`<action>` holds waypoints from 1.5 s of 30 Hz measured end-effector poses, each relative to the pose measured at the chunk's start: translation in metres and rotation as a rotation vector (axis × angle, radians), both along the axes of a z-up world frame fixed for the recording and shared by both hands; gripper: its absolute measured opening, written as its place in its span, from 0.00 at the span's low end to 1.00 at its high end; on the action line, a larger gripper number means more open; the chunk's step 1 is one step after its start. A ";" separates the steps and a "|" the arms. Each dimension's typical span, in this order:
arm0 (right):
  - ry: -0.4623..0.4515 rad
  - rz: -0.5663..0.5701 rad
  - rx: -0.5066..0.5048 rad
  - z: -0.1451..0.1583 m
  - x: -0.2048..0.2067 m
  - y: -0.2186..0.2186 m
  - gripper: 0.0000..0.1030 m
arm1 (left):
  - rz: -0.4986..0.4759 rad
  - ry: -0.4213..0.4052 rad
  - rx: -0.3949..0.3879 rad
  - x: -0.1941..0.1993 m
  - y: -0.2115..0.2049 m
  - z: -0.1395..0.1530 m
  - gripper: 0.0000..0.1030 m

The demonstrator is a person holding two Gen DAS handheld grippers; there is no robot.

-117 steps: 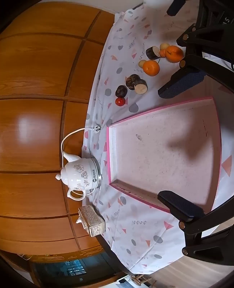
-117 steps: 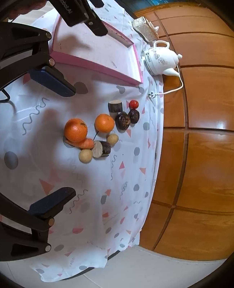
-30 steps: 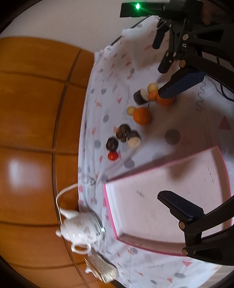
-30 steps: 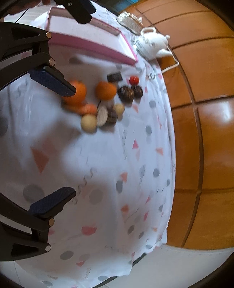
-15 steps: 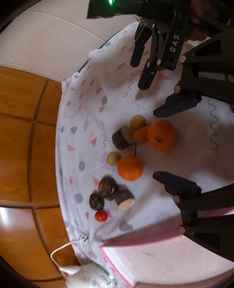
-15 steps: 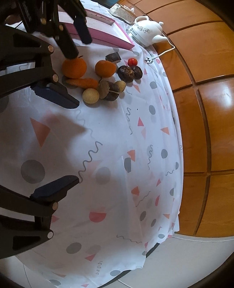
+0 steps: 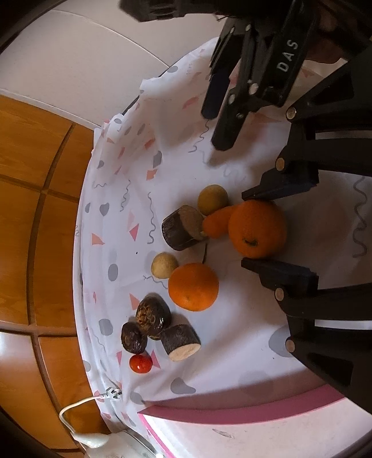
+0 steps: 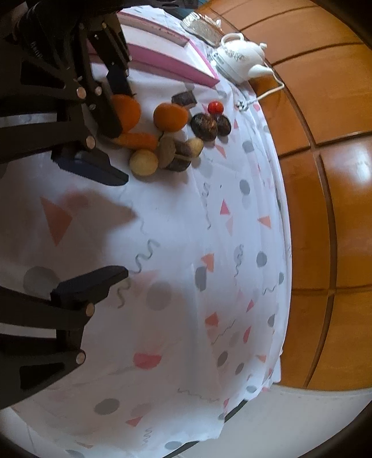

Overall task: Organize fruits
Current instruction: 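Reach to the mandarin orange and close the left gripper on it, then carry the orange into the pink tray and release with left while right grasps the carrot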

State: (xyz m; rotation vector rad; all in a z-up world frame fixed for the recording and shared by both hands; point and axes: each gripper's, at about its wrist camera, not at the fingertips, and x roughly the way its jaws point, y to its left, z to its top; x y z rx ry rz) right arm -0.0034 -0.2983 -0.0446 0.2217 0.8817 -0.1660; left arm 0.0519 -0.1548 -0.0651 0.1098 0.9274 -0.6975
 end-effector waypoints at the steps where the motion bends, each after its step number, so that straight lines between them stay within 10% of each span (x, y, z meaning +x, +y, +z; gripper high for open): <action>1: -0.007 0.016 0.006 0.001 0.002 0.002 0.49 | 0.005 -0.004 -0.004 -0.001 0.002 0.001 0.38; 17: -0.003 0.239 0.129 0.000 0.024 0.044 0.22 | 0.165 -0.123 -0.010 -0.011 0.036 0.029 0.38; 37: 0.068 0.246 0.024 -0.021 0.057 0.060 0.19 | 0.573 -0.086 -0.045 0.027 0.160 0.047 0.38; 45: 0.030 0.415 0.008 -0.005 0.044 0.096 0.19 | 0.700 -0.074 0.035 0.049 0.203 0.029 0.41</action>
